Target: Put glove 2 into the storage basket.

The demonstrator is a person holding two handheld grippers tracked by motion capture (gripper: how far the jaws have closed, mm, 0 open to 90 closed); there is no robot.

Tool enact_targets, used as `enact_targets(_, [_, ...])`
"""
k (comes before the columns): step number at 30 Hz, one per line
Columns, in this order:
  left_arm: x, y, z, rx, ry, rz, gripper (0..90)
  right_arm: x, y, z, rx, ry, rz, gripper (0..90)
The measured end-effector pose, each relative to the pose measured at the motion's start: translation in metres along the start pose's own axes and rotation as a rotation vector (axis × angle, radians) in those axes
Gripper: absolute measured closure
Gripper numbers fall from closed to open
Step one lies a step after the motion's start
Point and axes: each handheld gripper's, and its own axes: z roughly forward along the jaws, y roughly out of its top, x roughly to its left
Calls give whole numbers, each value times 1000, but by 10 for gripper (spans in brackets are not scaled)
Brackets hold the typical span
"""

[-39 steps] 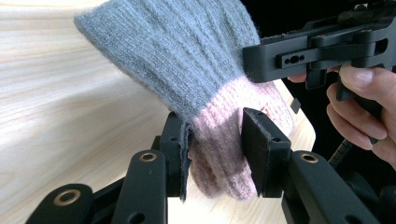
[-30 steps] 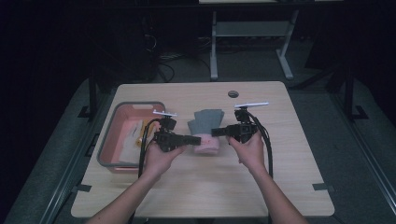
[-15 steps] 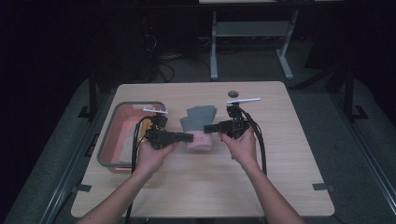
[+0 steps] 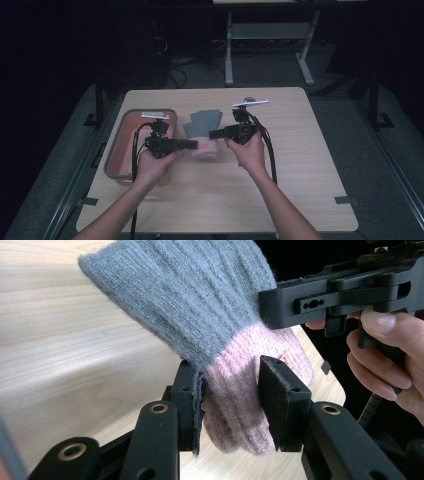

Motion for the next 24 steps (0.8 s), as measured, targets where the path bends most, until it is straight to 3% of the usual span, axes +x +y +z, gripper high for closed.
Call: enact_targets(24, [14,2,-38,-33,33,-11,626,28,19,28,20,34,-33,731])
